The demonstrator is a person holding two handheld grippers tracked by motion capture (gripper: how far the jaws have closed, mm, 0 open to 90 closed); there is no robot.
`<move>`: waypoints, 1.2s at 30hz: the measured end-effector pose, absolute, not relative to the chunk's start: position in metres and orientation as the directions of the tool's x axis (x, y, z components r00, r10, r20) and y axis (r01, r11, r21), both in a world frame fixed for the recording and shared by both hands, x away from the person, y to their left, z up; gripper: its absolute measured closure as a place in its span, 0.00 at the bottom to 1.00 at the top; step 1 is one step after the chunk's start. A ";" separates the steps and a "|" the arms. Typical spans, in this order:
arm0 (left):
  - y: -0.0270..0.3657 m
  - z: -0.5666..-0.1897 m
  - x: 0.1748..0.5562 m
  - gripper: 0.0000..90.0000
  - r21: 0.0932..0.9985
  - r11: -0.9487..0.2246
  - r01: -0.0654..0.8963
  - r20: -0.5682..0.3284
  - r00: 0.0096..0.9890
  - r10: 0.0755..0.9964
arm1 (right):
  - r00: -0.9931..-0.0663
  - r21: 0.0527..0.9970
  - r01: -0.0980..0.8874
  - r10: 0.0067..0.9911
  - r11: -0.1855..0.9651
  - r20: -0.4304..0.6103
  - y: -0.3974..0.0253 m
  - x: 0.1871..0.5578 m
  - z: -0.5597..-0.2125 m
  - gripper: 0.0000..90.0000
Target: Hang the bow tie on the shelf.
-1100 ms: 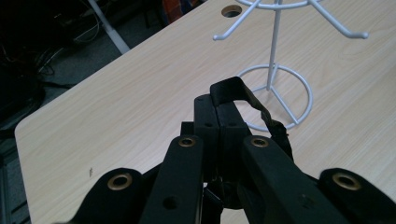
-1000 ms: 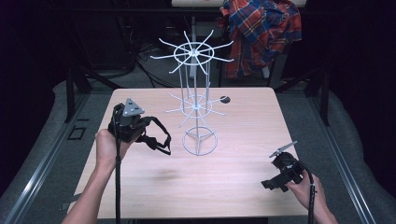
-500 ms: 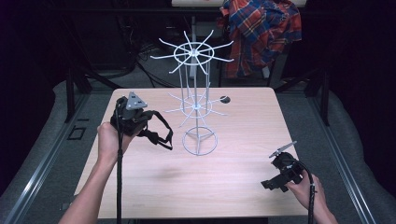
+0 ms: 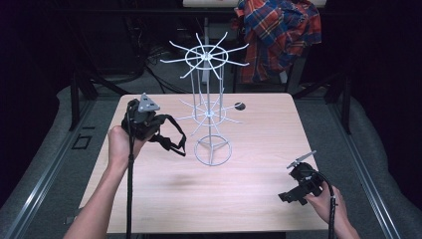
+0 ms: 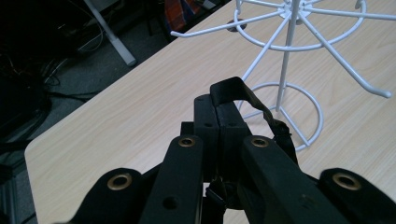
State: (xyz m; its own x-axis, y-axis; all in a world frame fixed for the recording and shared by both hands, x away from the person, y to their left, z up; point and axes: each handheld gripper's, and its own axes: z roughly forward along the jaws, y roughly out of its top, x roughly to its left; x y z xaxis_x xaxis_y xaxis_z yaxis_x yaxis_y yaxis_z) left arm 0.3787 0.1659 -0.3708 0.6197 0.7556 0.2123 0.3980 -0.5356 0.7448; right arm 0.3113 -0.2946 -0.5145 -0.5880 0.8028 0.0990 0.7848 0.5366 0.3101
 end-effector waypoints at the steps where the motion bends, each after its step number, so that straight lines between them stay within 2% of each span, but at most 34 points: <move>1: 0.166 -0.371 0.379 0.99 0.745 -0.535 0.398 0.211 0.620 0.756 | -0.586 0.316 0.785 0.805 0.533 0.098 -0.294 0.311 -0.515 0.04; 12: 0.161 -0.366 0.387 0.99 0.741 -0.545 0.392 0.221 0.625 0.749 | -0.573 0.331 0.790 0.814 0.516 0.098 -0.293 0.310 -0.517 0.04; 26: 0.150 -0.366 0.403 0.99 0.725 -0.563 0.398 0.226 0.634 0.740 | -0.596 0.302 0.780 0.797 0.548 0.093 -0.292 0.312 -0.517 0.04; 36: 0.155 -0.379 0.420 0.99 0.723 -0.526 0.448 0.160 0.633 0.758 | -0.603 0.300 0.776 0.793 0.555 0.090 -0.291 0.312 -0.518 0.04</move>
